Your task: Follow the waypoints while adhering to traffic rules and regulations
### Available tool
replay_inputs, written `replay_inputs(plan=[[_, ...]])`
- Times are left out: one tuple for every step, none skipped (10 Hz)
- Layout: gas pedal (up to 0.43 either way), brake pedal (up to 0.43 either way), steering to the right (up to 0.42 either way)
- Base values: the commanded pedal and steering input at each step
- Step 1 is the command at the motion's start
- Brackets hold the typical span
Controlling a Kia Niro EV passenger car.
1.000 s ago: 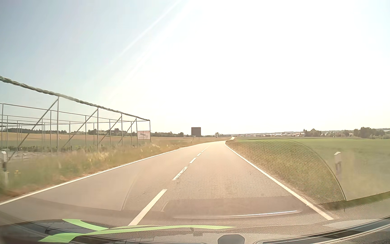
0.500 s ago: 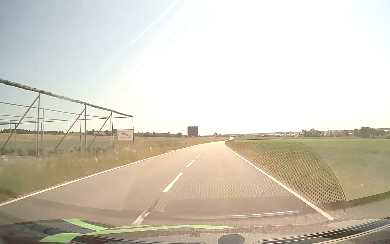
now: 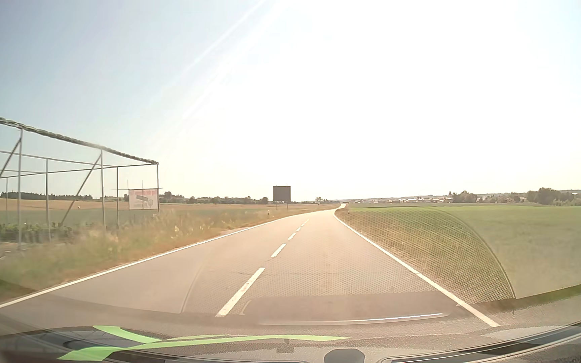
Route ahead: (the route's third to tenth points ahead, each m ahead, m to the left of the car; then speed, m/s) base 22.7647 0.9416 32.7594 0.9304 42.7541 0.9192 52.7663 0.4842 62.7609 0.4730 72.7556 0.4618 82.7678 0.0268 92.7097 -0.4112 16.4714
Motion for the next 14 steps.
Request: replay_inputs(plan=[[0.240,0.000,0.001],[0.240,0.000,0.001],[0.260,0.000,0.001],[0.280,0.000,0.001],[0.287,0.000,0.001],[0.299,0.000,0.001],[0.299,0.000,0.001],[0.311,0.000,0.001],[0.311,0.000,0.001],[0.299,0.000,0.001],[0.280,0.000,0.001],[0.268,0.000,0.001],[0.268,0.000,0.001],[0.268,0.000,0.001]])
